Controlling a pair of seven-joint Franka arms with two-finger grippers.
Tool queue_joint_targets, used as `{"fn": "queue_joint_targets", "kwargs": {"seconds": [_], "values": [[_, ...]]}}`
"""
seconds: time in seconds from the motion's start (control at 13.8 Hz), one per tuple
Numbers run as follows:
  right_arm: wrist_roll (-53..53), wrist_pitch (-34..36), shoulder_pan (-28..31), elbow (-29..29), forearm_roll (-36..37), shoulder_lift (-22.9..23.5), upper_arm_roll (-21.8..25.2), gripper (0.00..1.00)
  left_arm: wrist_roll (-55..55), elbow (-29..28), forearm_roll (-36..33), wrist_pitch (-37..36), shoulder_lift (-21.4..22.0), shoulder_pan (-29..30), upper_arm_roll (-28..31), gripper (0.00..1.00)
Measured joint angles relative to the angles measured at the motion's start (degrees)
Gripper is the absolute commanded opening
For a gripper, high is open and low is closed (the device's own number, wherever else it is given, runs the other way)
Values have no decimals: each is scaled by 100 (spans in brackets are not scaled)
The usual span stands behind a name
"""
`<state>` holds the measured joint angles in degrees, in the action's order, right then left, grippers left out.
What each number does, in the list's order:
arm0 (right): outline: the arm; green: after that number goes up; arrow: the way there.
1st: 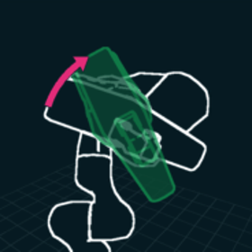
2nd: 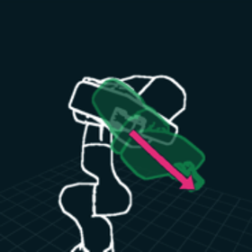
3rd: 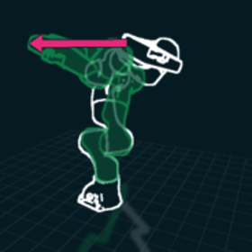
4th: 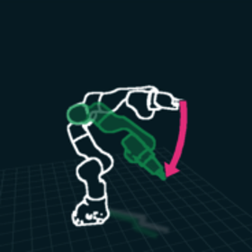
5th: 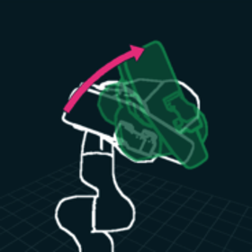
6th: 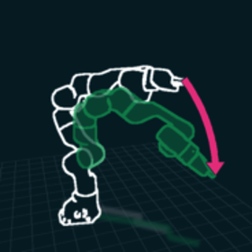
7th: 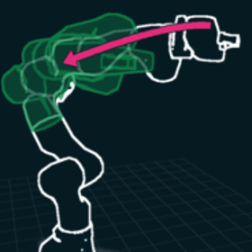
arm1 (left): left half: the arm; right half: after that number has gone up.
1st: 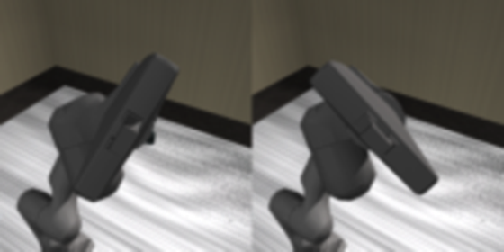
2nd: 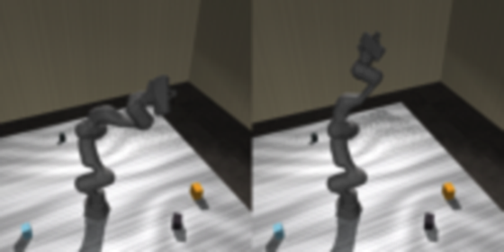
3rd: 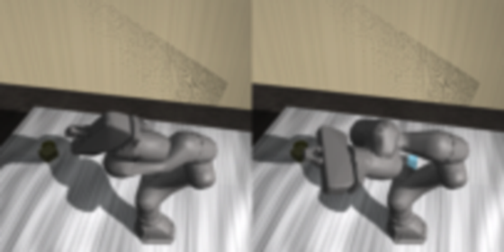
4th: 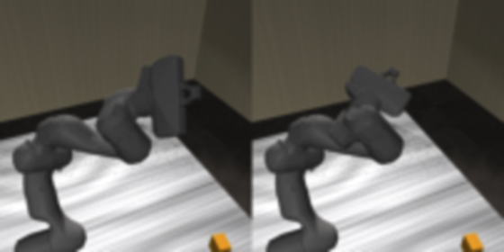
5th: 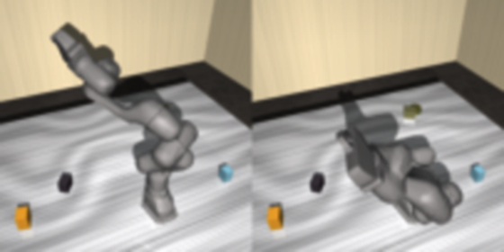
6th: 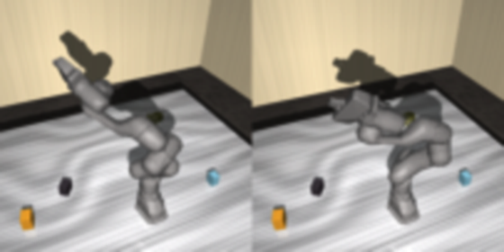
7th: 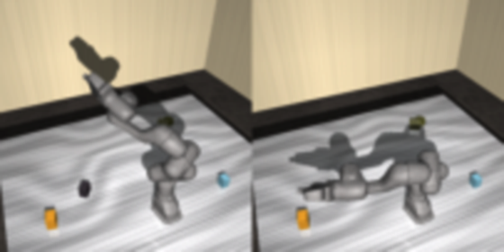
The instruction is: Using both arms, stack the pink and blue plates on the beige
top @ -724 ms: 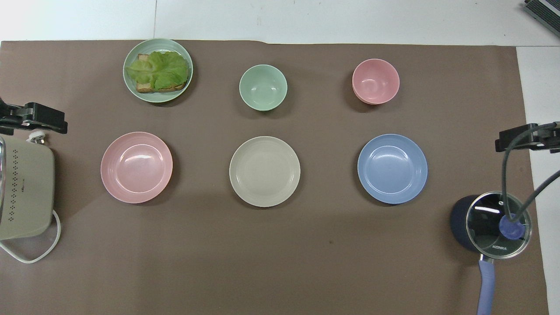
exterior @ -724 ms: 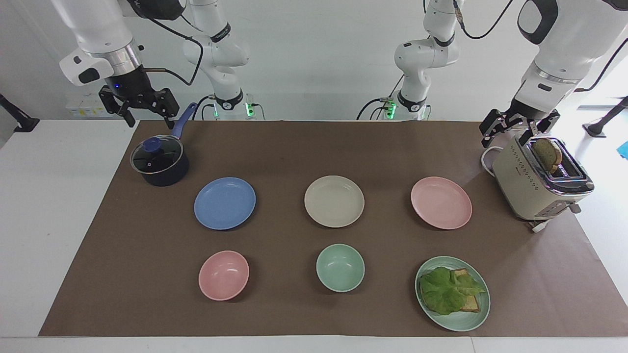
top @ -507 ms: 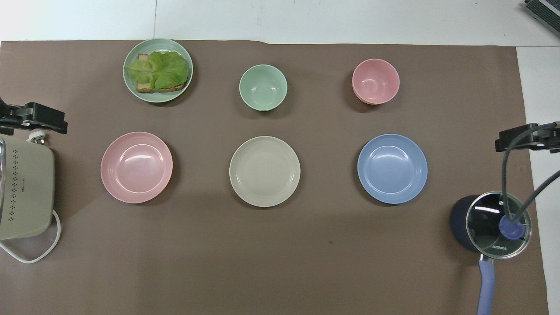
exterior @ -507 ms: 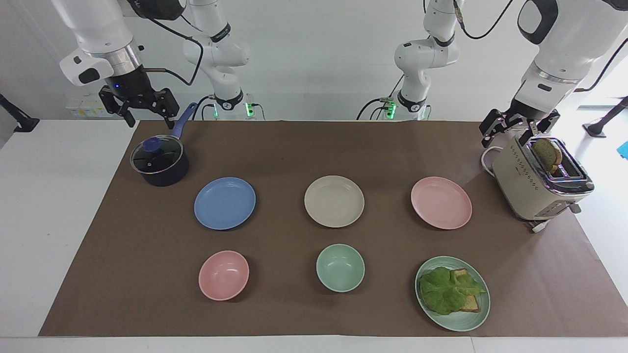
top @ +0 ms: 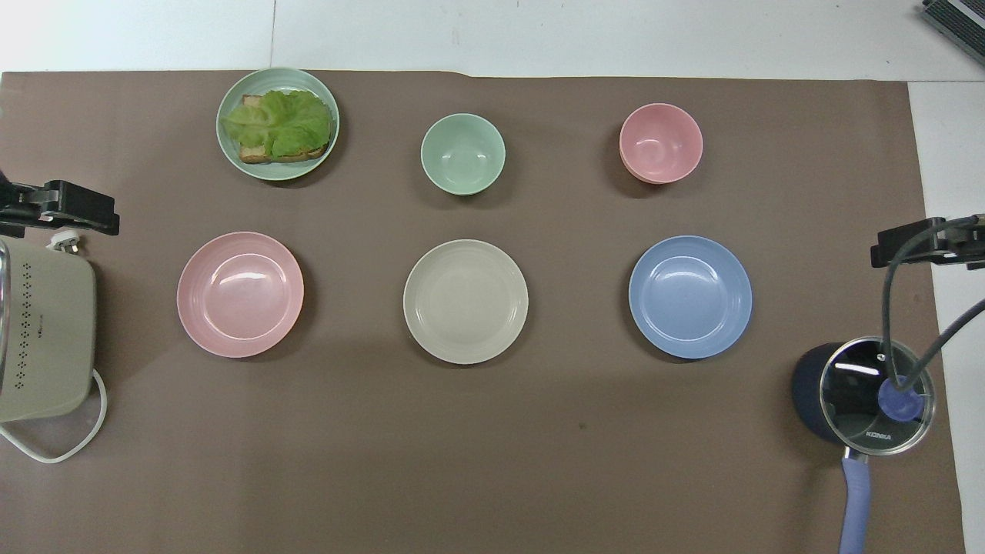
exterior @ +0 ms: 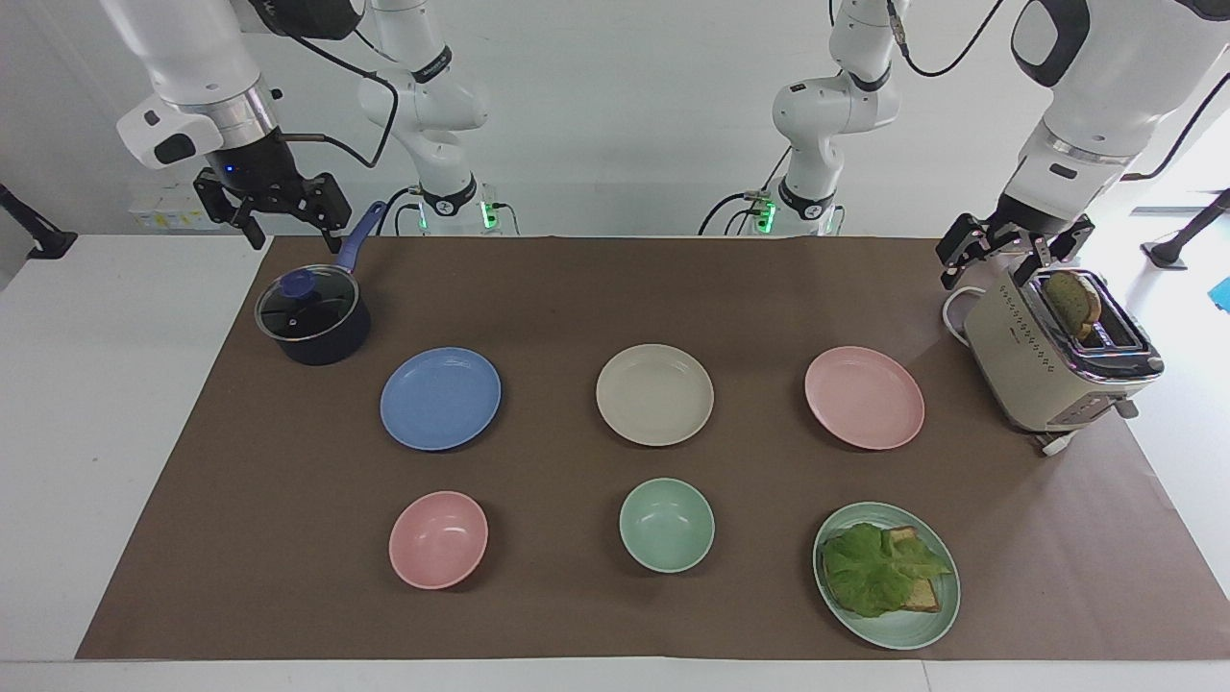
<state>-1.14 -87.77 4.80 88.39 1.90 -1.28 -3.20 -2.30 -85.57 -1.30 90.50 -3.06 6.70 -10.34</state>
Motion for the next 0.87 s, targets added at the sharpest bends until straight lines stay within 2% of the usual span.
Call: {"fn": "queue_joint_targets", "kwargs": {"seconds": [0.22,0.43,0.87], "values": [[0,0,0,1,0,0,0,100,20,-27,32,-2,1,280,18,100],[0,0,0,1,0,0,0,100,20,-300,39,43,1,330,18,100],[0,0,0,1,0,0,0,100,19,-1680,40,1279,-16,594,43,100]]}}
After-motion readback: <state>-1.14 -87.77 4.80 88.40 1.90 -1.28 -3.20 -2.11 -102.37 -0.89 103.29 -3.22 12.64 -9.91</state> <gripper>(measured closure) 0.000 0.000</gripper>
